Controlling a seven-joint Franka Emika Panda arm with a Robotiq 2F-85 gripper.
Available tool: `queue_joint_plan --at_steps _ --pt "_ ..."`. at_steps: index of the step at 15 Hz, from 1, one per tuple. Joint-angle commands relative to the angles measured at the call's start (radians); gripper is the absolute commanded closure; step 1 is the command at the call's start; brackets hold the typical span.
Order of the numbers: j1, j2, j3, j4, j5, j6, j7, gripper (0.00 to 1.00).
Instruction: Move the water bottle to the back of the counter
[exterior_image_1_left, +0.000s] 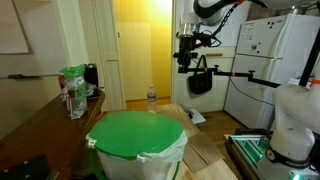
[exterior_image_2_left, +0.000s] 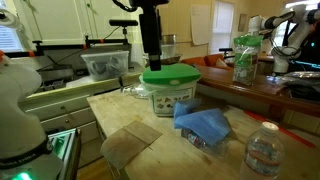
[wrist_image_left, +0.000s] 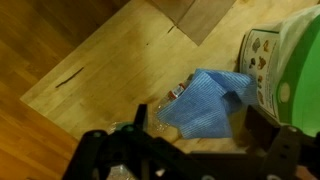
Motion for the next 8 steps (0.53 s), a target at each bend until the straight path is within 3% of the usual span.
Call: queue_joint_plan --at_steps 1,8 --pt "-0.03 0.087 -0.002 0.059 0.01 0.056 0.045 0.0" --pt "-0.061 0.331 -0.039 0.272 0.037 0.118 0.033 0.0"
